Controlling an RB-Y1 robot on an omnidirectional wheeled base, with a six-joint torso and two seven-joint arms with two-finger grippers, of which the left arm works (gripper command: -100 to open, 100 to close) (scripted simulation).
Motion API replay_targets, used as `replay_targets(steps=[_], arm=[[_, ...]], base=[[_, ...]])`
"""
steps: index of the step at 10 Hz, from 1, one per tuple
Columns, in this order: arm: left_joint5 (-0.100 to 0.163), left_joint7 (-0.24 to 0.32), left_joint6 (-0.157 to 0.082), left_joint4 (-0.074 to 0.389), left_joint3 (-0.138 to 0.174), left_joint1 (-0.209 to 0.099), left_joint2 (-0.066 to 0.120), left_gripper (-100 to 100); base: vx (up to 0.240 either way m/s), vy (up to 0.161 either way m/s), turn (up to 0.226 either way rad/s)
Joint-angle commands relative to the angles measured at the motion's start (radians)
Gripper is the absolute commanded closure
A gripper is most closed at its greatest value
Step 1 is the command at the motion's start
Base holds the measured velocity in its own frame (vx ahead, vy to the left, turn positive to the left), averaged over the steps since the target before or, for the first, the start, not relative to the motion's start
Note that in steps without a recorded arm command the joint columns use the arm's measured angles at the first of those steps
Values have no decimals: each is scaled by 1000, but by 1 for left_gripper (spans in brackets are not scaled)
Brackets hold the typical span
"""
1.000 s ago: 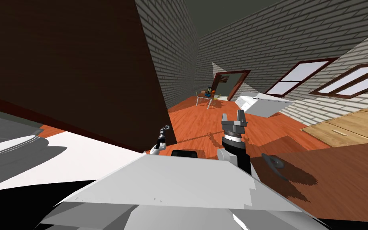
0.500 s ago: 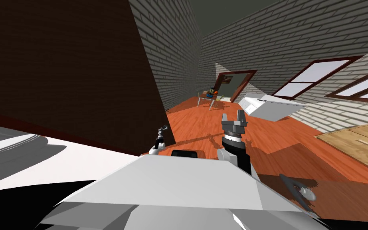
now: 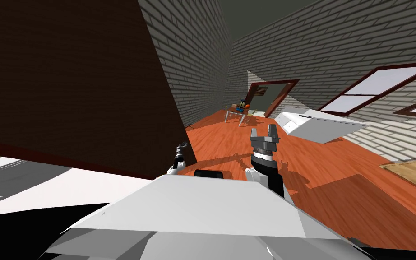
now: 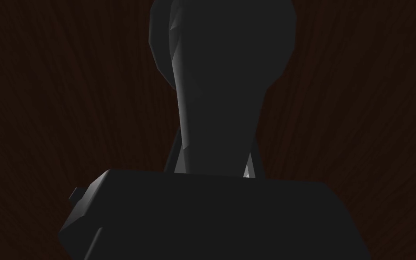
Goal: Push the door open
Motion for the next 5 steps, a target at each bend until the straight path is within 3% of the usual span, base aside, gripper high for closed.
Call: replay_targets(steps=[1,3,5], arm=[[7,-6,5,-13,11,-2,-5,100],[16,-11,7,-20,28,11,4,100],[27,-18,6,-19,45,12,6,100]], base=[[195,-68,64],[107,-9,52],[203,-27,47]])
